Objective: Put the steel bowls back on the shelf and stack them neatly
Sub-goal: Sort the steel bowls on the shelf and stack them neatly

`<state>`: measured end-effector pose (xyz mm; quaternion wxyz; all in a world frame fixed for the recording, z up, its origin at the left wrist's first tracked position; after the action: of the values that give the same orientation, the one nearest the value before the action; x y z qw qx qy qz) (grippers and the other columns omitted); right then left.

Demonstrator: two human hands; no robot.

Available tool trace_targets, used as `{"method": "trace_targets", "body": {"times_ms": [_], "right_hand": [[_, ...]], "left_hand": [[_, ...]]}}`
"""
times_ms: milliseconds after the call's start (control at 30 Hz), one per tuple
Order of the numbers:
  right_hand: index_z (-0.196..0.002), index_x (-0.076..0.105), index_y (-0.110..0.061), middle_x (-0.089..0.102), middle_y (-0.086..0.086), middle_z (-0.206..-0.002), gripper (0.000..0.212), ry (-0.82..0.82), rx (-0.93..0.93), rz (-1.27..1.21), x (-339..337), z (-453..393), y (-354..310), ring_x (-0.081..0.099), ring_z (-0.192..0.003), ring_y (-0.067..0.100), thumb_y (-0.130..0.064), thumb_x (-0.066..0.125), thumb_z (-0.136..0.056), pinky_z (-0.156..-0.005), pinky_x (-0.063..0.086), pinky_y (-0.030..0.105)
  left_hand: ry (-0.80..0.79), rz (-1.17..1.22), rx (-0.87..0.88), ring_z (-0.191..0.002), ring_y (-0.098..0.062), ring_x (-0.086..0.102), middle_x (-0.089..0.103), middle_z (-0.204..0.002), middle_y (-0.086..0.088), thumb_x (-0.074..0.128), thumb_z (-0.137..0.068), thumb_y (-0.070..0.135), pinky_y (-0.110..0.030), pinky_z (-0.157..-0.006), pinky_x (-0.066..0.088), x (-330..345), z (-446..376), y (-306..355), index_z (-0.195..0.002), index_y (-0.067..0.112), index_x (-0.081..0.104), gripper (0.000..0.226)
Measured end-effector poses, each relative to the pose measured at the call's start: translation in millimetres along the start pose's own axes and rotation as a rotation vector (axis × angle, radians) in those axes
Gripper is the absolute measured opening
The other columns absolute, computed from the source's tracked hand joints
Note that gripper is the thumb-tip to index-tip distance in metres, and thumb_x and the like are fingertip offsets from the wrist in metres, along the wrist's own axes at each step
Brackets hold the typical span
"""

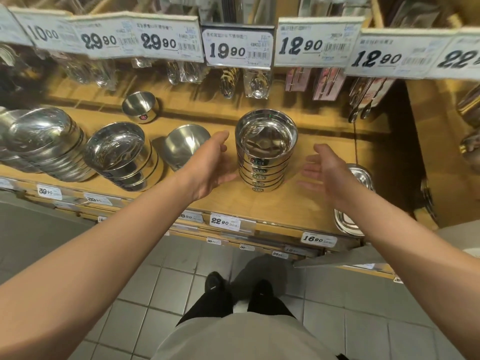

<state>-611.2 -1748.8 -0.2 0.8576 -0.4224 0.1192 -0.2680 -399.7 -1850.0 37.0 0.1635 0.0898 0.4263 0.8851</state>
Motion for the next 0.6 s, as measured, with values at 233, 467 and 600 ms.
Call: {"method": "trace_targets", "body": {"times_ms": [233,467,600], "right_hand": [[-0.108,0.063,-0.011,0.063,0.007,-0.1,0.03,0.121,-0.125,0.092,1,50,6,0.06,-0.092,0.019,-0.035,0.045,-0.104,-0.066,0.052,0.029],[-0.099,0.068,-0.021,0.073,0.003,-0.101,0.029,0.131,-0.312,0.216,76,98,7,0.068,-0.093,0.02,-0.045,0.052,-0.094,-0.079,0.059,0.039],[-0.094,0.068,-0.022,0.072,0.002,-0.096,0.018,0.104,-0.338,0.205,145,114,15,0.068,-0.09,0.019,-0.035,0.056,-0.099,-0.081,0.058,0.04]], "left_hand": [[0.017,-0.133,0.164,-0.08,-0.018,0.061,0.061,-0.088,-0.007,0.053,-0.101,0.028,-0.039,-0.083,0.057,-46,24,16,-0.086,0.013,0.062,0.023],[0.006,-0.181,0.272,-0.078,-0.016,0.063,0.068,-0.083,-0.004,0.055,-0.1,0.016,-0.028,-0.068,0.056,-130,66,16,-0.096,0.008,0.067,0.015],[0.08,-0.177,0.335,-0.069,-0.016,0.061,0.064,-0.084,-0.009,0.058,-0.098,0.018,-0.03,-0.064,0.052,-204,84,11,-0.091,0.01,0.068,0.014]]}}
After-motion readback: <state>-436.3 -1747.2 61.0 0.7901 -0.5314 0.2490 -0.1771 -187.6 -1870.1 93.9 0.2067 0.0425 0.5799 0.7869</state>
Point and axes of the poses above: each hand's wrist, its own z-axis away from the middle knuckle, its own x-axis out of the palm, y = z × x, the point moved 2 cm from there along -z, towards the middle knuckle
